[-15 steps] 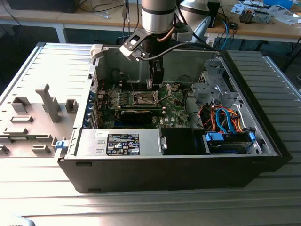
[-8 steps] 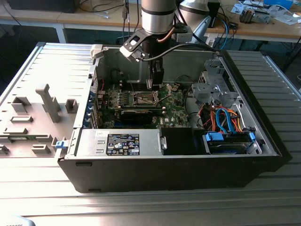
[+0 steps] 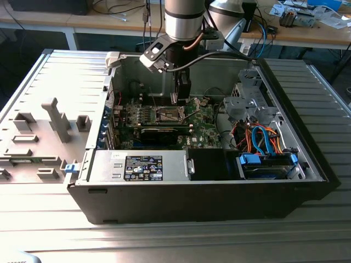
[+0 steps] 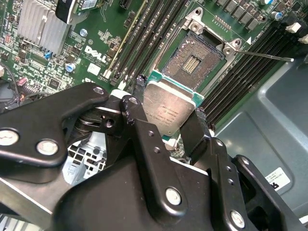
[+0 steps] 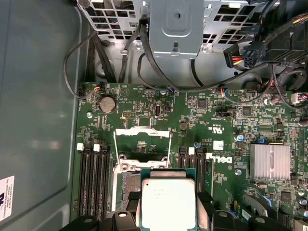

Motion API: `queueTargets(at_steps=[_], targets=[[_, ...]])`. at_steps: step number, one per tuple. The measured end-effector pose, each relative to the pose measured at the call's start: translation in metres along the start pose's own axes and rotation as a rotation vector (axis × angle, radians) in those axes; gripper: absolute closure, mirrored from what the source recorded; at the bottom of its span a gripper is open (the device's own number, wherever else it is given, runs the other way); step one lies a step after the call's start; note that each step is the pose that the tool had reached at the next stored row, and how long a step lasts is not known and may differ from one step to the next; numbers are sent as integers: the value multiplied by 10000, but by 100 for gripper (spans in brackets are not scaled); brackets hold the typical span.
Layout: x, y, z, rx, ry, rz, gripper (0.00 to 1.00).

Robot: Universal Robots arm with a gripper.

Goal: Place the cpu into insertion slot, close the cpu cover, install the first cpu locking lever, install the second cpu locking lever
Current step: 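Place the cpu into insertion slot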

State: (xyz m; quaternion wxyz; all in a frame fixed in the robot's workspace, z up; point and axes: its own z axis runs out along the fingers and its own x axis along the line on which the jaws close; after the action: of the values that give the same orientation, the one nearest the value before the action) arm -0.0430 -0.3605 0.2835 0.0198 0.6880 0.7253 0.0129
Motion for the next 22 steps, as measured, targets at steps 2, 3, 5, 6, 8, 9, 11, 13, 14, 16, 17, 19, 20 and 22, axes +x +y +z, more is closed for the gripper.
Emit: queueTargets(at_steps=[2, 3, 5, 6, 8, 9, 11, 13, 14, 16, 17, 19, 20, 22], targets=[[0, 0, 3, 0, 0, 0, 46], [0, 0, 5, 0, 0, 0, 46], [0, 0, 10, 0, 1, 0, 46], [0, -1, 12, 0, 0, 0, 46], [0, -1, 17, 0, 1, 0, 46], [0, -2, 18, -1, 0, 0, 46], [0, -2, 22, -1, 1, -1, 46], [1, -3, 26, 0, 1, 0, 46], [0, -4, 28, 0, 1, 0, 46], [1, -4, 33, 0, 1, 0, 46], [1, -5, 34, -1, 1, 0, 46], [1, -6, 38, 0, 1, 0, 46], [1, -6, 40, 0, 0, 0, 46], [1, -8, 45, -1, 1, 0, 46]])
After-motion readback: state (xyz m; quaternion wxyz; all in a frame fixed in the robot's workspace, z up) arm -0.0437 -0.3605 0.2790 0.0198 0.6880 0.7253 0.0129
